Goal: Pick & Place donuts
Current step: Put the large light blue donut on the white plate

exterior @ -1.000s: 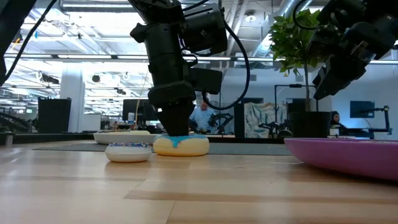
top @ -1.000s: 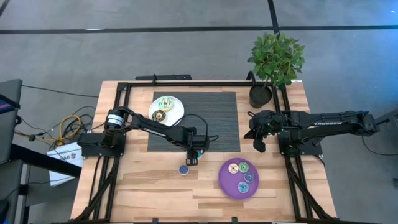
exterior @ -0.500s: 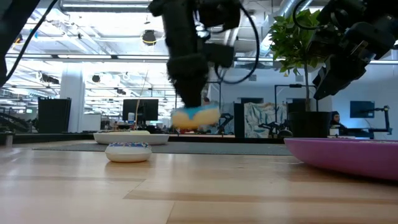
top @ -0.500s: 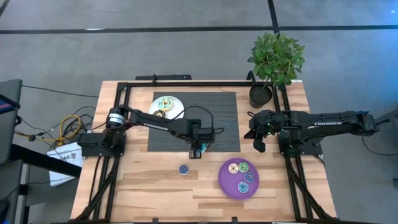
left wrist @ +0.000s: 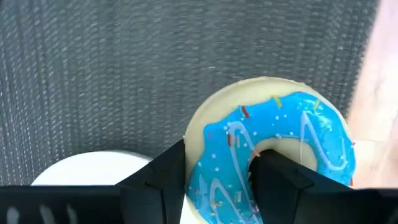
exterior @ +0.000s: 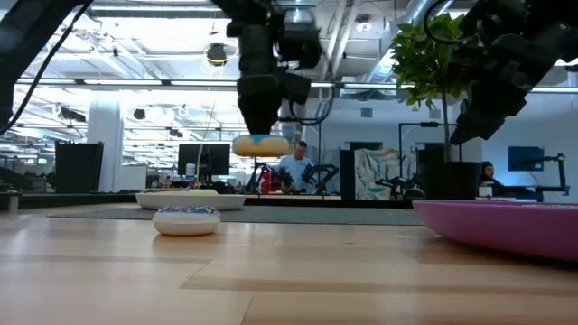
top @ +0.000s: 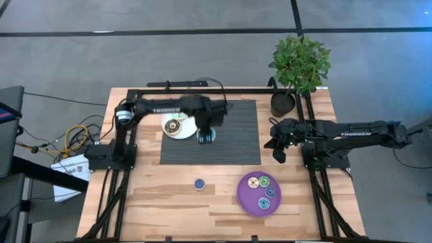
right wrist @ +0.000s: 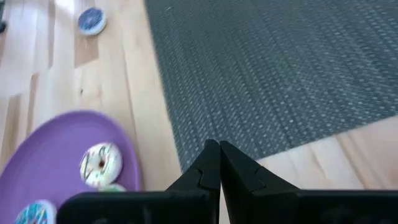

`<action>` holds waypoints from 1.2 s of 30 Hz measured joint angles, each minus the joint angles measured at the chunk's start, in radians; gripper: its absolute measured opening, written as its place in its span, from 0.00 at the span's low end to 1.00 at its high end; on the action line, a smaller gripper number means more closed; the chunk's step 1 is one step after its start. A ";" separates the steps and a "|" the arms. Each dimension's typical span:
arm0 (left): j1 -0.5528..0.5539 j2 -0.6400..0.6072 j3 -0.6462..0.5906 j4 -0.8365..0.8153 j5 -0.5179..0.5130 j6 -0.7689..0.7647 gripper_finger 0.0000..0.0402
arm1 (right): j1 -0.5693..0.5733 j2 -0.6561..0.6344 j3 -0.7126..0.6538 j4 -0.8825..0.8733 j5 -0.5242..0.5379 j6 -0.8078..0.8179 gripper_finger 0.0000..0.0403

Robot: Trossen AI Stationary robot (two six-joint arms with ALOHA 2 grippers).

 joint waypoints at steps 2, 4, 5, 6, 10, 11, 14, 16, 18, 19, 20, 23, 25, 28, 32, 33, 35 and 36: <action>0.062 -0.005 -0.004 -0.009 0.066 0.025 0.37 | -0.016 0.000 0.000 0.011 0.004 0.019 0.00; 0.119 -0.010 -0.027 -0.010 0.126 0.044 0.37 | -0.035 0.000 0.000 0.027 0.006 0.037 0.00; 0.148 -0.016 -0.049 -0.009 0.153 0.054 0.37 | -0.044 0.000 -0.001 0.036 0.007 0.050 0.00; 0.173 -0.020 -0.070 -0.011 0.174 0.059 0.37 | -0.054 0.000 -0.001 0.049 0.007 0.059 0.00; 0.256 -0.034 -0.147 -0.007 0.206 0.069 0.37 | -0.092 0.000 -0.001 0.085 0.010 0.097 0.00; 0.270 -0.038 -0.163 0.000 0.214 0.069 0.37 | -0.101 0.000 0.000 0.094 0.014 0.103 0.00; 0.302 -0.052 -0.210 0.036 0.204 0.091 0.37 | -0.125 0.000 -0.001 0.117 0.031 0.114 0.00; 0.321 -0.066 -0.250 0.072 0.182 0.103 0.37 | -0.142 0.000 -0.001 0.123 0.032 0.122 0.00; 0.340 -0.079 -0.295 0.114 0.165 0.103 0.37 | -0.158 0.000 -0.001 0.130 0.032 0.137 0.00; 0.349 -0.086 -0.317 0.132 0.154 0.103 0.37 | -0.164 0.000 0.000 0.132 0.032 0.147 0.00; 0.358 -0.092 -0.337 0.149 0.145 0.103 0.37 | -0.170 0.000 -0.001 0.131 0.032 0.155 0.00; 0.371 -0.101 -0.379 0.203 0.118 0.096 0.37 | -0.185 0.000 0.000 0.133 0.032 0.156 0.00; 0.376 -0.101 -0.391 0.230 0.102 0.082 0.37 | -0.194 0.000 -0.001 0.140 0.031 0.157 0.00; 0.378 -0.101 -0.399 0.276 0.098 0.079 0.37 | -0.205 0.000 -0.001 0.142 0.032 0.157 0.00; 0.378 -0.101 -0.399 0.285 0.068 0.081 0.37 | -0.214 0.000 0.000 0.160 0.031 0.158 0.00; 0.377 -0.101 -0.399 0.285 0.049 0.081 0.37 | -0.215 0.000 0.000 0.162 0.031 0.158 0.00; 0.377 -0.101 -0.399 0.285 0.026 0.077 0.37 | -0.215 0.000 0.000 0.161 0.031 0.165 0.00; 0.378 -0.101 -0.399 0.285 0.022 0.071 0.37 | -0.215 0.000 0.000 0.161 0.030 0.169 0.00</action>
